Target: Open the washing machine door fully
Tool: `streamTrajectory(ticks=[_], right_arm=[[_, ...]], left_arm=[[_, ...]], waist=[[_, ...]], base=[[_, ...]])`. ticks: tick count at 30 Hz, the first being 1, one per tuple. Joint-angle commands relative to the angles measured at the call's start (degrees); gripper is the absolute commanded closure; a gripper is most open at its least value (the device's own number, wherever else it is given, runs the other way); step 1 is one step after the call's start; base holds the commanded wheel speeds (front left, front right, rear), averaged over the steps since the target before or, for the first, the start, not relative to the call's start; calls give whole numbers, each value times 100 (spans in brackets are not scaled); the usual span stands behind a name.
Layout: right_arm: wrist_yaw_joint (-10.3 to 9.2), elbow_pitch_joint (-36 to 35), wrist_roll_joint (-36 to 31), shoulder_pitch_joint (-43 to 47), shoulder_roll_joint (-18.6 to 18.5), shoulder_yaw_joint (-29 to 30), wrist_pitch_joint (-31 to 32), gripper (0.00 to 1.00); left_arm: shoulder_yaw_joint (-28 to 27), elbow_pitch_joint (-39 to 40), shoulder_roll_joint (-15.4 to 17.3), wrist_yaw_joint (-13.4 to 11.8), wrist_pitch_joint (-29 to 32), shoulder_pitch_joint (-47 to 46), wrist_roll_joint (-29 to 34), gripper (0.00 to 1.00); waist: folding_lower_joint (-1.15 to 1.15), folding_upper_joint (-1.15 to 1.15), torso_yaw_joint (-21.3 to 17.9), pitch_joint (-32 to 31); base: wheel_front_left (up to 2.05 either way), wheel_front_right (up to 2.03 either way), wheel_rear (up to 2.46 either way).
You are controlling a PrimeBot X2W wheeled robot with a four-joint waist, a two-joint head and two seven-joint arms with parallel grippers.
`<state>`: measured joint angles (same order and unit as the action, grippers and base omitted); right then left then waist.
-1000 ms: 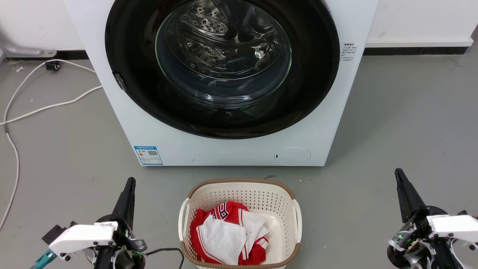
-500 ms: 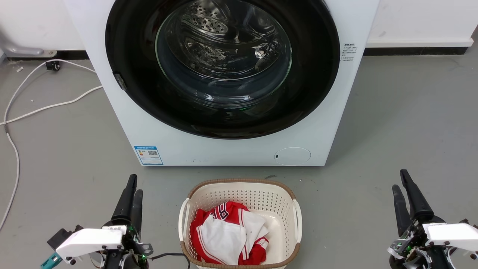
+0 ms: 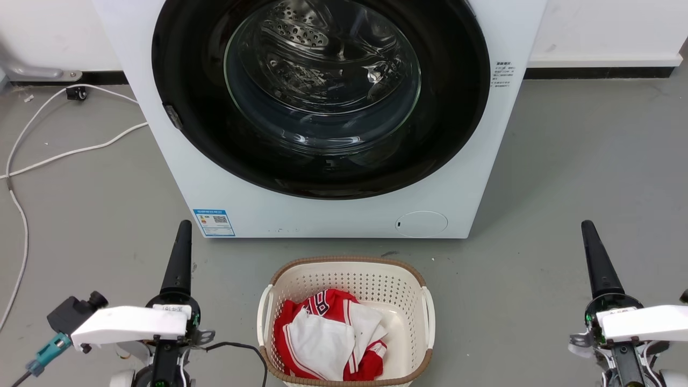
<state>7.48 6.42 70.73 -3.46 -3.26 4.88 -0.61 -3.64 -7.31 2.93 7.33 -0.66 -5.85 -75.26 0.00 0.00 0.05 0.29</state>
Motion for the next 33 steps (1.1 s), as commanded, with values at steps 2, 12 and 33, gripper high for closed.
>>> streamTrajectory(ticks=[2, 12, 33], right_arm=[[1, -280, -609, -87, -3, -31, -90, 0], [1, -596, -2588, 76, 4, -221, -322, 0], [1, -627, -4352, 294, 18, -341, -296, 0]], left_arm=[[23, 206, 21, 7, -83, -177, 451, 0], [218, 319, 99, 10, -327, -142, 2110, 0], [365, 215, 128, -232, -693, 14, 4227, 0]], waist=[[0, 0, -3, 3], [0, 0, -3, -2], [0, 0, -11, -39]], base=[[0, 0, 0], [0, 0, 0], [0, 0, 0]])
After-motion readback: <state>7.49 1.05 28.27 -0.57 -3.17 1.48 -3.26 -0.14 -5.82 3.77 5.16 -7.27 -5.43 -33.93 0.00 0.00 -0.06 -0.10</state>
